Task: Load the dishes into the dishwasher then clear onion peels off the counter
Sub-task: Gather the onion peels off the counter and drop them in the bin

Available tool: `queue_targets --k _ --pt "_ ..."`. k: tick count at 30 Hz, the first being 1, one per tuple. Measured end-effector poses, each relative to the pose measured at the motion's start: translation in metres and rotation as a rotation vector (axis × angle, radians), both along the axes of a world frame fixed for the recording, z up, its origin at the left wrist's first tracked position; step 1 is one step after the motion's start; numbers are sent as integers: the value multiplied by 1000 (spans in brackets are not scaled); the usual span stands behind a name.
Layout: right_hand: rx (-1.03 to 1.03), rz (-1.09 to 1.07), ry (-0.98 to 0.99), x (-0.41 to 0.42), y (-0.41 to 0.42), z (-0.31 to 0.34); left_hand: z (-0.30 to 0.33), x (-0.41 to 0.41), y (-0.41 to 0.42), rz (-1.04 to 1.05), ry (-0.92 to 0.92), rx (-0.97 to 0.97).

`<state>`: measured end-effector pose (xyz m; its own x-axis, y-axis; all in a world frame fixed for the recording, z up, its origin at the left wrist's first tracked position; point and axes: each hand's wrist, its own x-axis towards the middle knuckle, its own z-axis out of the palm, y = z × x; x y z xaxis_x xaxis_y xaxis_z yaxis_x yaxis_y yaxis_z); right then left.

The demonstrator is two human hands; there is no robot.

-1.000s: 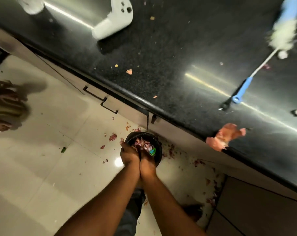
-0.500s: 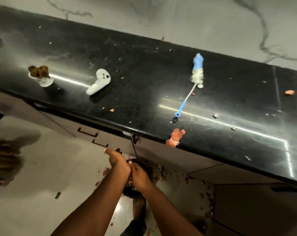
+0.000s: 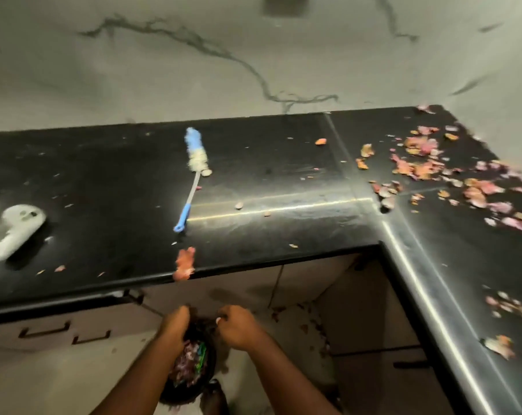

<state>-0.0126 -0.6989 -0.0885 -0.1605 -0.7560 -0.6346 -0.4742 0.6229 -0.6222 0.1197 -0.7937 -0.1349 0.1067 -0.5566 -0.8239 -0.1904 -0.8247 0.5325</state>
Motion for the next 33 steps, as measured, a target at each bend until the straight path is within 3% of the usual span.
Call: queue_targets --k 4,8,13,18,21,23,25,28,30,33 --pt "-49 -109 31 -88 35 23 28 -111 50 -489 27 -97" --pt "-157 -357 54 -191 83 57 74 -225 97 -693 217 -284" --pt "-444 -775 224 -306 166 101 125 -352 147 -962 413 -585" --pt "-561 -1053 308 -353 249 101 130 -437 198 -1164 502 -664" --pt "-441 -990 230 -352 286 89 125 -465 215 -1243 509 -666" --pt "-356 -937 29 -353 307 83 119 -487 224 -1334 489 -716" --pt "-299 -990 -211 -357 322 83 115 -509 230 -1460 454 -818" --pt "-315 -1198 -362 -370 334 90 115 -542 241 -1603 491 -903" --pt "-387 -1353 -321 -384 336 95 116 -563 248 -1683 590 -875" --pt "-577 -1587 -98 -406 337 101 111 -579 246 -1700 748 -798"
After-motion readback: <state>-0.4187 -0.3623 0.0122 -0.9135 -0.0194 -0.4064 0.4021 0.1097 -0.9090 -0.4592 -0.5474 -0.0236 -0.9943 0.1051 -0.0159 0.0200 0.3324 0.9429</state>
